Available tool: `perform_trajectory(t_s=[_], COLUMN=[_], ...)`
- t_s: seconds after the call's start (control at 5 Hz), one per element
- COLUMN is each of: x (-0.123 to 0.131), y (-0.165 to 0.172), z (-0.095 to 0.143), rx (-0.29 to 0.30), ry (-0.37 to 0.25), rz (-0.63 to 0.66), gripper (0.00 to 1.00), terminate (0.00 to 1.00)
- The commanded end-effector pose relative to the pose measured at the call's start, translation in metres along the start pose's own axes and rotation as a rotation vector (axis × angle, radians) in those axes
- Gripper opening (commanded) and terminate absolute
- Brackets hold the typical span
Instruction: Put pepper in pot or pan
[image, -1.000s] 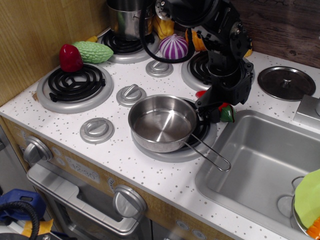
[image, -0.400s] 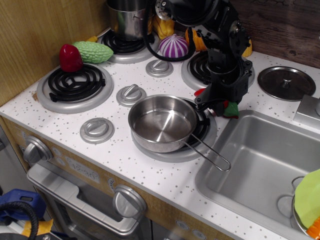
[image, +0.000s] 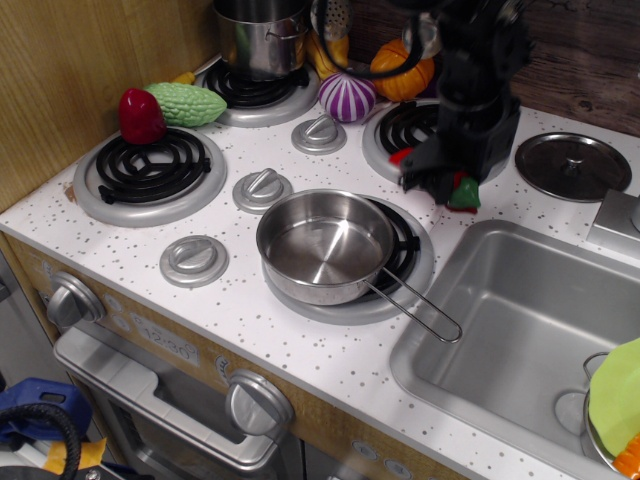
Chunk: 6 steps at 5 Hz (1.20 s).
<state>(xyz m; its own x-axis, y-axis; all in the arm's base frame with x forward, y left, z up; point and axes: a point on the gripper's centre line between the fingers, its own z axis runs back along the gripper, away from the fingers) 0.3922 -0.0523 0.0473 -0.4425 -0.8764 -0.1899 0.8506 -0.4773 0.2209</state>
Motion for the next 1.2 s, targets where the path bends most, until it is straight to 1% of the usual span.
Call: perform_trajectory(t_s=[0.0,0.2,0.4,0.6,0.8,1.0], x=[-0.018,-0.025,-0.032,-0.032,-0.023,-0.011], y=[0.005,-0.032,-0.059,-0.083,-0.090,-0.091], z=[0.075,0.086,0.093,0.084,0.070,0.067], rx=[0.002,-0.043,-0.061,-0.026,0.012,0.032], ry=[0.116,0.175,0.210,0.209,0.213,0.197], rz=[0.015,0.039,0.076,0.120,0.141,0.157], gripper=[0.00,0.00,0.00,0.00,0.00,1.00], terminate=[0.00,0.00,0.00,0.00,0.00,0.00])
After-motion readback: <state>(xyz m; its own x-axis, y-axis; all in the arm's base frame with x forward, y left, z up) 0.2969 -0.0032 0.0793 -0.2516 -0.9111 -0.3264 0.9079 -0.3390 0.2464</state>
